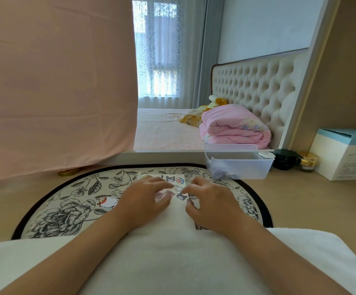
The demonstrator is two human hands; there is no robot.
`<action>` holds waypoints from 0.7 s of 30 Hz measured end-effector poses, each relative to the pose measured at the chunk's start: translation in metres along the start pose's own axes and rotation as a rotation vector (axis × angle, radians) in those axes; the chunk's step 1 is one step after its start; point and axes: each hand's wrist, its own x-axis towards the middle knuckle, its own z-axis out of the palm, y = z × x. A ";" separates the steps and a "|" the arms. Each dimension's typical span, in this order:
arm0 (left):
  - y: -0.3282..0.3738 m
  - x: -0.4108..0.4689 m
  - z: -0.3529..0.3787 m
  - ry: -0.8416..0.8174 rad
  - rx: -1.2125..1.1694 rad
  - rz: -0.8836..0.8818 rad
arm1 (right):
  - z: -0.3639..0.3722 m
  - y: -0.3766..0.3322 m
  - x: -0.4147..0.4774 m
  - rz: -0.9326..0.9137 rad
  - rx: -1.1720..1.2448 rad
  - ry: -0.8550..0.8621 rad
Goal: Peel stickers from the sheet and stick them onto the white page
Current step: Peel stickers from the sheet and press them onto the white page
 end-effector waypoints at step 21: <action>-0.119 -0.069 -0.053 -0.042 0.053 -0.215 | 0.059 -0.134 0.098 -0.162 -0.015 -0.251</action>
